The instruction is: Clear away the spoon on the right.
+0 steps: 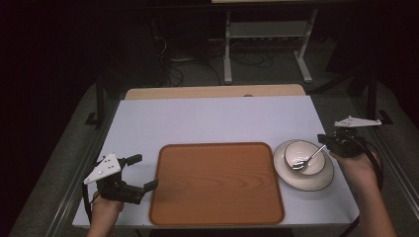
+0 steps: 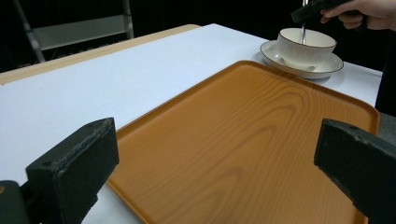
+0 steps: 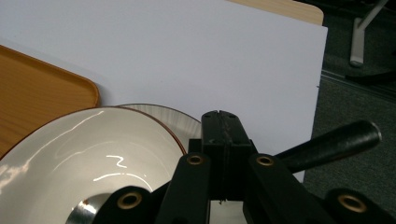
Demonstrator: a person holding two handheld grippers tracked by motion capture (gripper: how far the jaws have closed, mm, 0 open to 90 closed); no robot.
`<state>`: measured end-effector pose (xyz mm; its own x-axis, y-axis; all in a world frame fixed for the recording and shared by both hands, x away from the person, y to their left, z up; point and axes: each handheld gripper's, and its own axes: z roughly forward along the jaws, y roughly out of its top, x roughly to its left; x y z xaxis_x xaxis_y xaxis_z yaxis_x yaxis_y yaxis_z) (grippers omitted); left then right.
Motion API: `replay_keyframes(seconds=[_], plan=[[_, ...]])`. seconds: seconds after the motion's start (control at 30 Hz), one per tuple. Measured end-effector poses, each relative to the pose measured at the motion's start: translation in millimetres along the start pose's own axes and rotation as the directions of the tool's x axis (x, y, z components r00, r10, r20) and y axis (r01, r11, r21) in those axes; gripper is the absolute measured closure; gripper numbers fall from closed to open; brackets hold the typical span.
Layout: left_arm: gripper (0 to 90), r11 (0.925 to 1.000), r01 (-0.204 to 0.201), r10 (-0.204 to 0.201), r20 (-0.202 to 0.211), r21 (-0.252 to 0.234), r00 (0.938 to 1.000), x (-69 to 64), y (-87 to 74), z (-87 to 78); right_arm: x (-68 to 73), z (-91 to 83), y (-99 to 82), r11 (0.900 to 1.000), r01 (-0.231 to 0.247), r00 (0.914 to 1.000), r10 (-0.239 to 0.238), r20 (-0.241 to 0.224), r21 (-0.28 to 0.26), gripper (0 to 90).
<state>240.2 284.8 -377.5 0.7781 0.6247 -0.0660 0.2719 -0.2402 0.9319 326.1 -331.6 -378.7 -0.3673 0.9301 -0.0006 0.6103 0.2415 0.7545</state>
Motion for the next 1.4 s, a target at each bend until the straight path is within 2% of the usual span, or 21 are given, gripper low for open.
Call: replay_keyframes(seconds=[0.33,0.37,0.4,0.43,0.5,0.53,0.67,0.77,0.87,0.97,1.17,1.3,1.4], plan=[[0.0,1.0000,0.003,-0.003,-0.002,-0.002,1.0000,0.3,-0.1,-0.3,-1.7,-10.6,-10.6,0.9998,-0.017,0.9998,0.017,0.014,-0.003,89.1],[0.0,1.0000,0.003,-0.003,-0.004,-0.001,1.0000,0.6,-0.1,-0.5,0.7,-15.1,-12.2,0.9992,-0.017,0.9998,0.017,0.009,-0.036,83.6],[0.0,1.0000,0.003,-0.003,-0.004,-0.001,1.0000,0.6,-0.1,-0.5,0.7,-15.1,-12.2,0.9992,-0.017,0.9998,0.017,0.009,-0.036,83.6],[0.0,1.0000,0.004,-0.004,-0.005,-0.002,1.0000,0.3,-0.1,-0.8,4.6,-22.9,-14.0,0.9967,-0.019,0.9998,0.019,-0.002,-0.079,75.1],[0.0,1.0000,0.002,-0.002,-0.005,-0.004,1.0000,0.3,-0.1,-1.1,6.1,-26.0,-14.9,0.9955,-0.018,0.9998,0.018,-0.001,-0.093,72.7],[0.0,1.0000,0.002,-0.002,-0.005,-0.003,1.0000,0.3,-0.1,-1.2,9.5,-35.9,-18.0,0.9926,-0.025,0.9997,0.026,0.005,-0.118,67.3],[0.0,1.0000,0.001,-0.001,-0.004,-0.002,1.0000,0.1,0.0,-1.1,13.3,-45.9,-24.1,0.9899,-0.043,0.9989,0.045,0.015,-0.135,62.9],[0.0,1.0000,0.001,-0.001,-0.002,-0.002,1.0000,-0.3,0.2,-0.5,14.2,-50.3,-35.2,0.9922,-0.055,0.9980,0.058,0.026,-0.112,58.5],[0.0,1.0000,0.001,-0.001,-0.003,-0.002,1.0000,-0.4,0.4,-0.6,10.8,-50.2,-39.6,0.9920,-0.079,0.9962,0.082,0.030,-0.099,57.9],[0.0,1.0000,0.001,-0.001,-0.002,-0.003,1.0000,0.1,0.1,-0.5,1.9,-48.4,-44.5,0.9886,-0.127,0.9912,0.129,0.027,-0.081,53.3],[0.0,1.0000,-0.003,0.003,-0.001,0.004,1.0000,-0.4,0.3,0.1,-1.0,-32.4,-46.1,0.9846,-0.156,0.9877,0.155,-0.022,-0.079,44.6],[0.0,1.0000,-0.005,0.005,0.000,0.008,1.0000,-0.6,0.4,0.5,-2.6,-20.7,-43.8,0.9799,-0.176,0.9838,0.171,-0.053,-0.095,43.7],[0.0,1.0000,-0.004,0.004,0.001,0.006,1.0000,-0.6,0.4,0.2,-2.3,-12.0,-43.6,0.9813,-0.177,0.9837,0.173,-0.048,-0.076,45.8]])
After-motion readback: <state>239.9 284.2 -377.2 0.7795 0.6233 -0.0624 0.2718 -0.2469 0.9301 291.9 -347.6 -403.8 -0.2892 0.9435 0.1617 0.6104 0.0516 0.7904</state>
